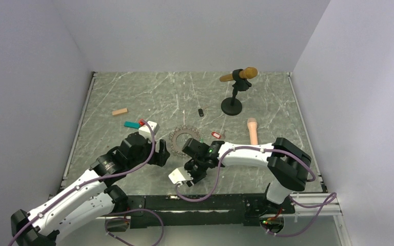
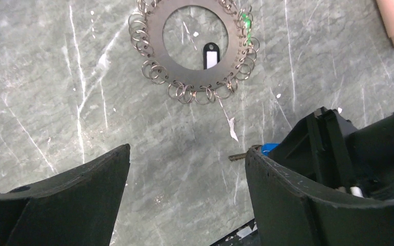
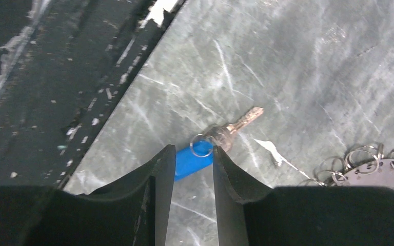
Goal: Put the keys on the keyring
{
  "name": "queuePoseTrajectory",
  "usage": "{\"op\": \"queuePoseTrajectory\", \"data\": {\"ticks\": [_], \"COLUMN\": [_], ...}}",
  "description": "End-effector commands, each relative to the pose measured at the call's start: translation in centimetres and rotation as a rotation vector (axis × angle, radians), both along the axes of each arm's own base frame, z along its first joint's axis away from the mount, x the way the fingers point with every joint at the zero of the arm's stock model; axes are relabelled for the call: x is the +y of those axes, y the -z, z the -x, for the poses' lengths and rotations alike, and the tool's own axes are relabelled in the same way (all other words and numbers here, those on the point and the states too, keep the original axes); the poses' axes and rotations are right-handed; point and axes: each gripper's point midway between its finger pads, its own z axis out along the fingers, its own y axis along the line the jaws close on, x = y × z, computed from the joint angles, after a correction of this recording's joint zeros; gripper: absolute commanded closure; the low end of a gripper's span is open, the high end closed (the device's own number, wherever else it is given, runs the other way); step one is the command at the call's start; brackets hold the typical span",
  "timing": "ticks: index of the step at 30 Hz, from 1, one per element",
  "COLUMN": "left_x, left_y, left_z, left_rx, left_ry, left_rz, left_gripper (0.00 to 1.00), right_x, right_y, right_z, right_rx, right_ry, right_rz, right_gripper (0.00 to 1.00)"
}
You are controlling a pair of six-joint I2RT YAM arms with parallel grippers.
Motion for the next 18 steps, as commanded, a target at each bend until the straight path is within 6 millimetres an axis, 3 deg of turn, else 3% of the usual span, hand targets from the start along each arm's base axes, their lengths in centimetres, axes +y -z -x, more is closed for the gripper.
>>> {"op": "queuePoseTrajectory", "data": {"ticks": [1, 12, 18], "left_x": [0.7, 1.1, 1.0], "left_y": [-1.6, -2.2, -2.3], "left_z": [-0.6, -0.3, -0.1], "left_rx": [-0.046, -0.060, -0.057], "left_ry": [-0.073, -0.087, -0.078], "left_rz": [0.045, 0.072, 0.081], "left_gripper": [0.14, 0.14, 0.15], "right_x": [2.0, 1.2, 1.0], "right_y": [-0.3, 1.4, 1.8], "right_z": [-1.7, -1.3, -1.3], "right_rx": [-0.071, -0.064, -0.052], "right_ry": [0.025, 0.024, 0.037], "right_rz": [-0.028, 0.030, 0.049], "right_gripper": [0.63, 0.64, 0.82]}}
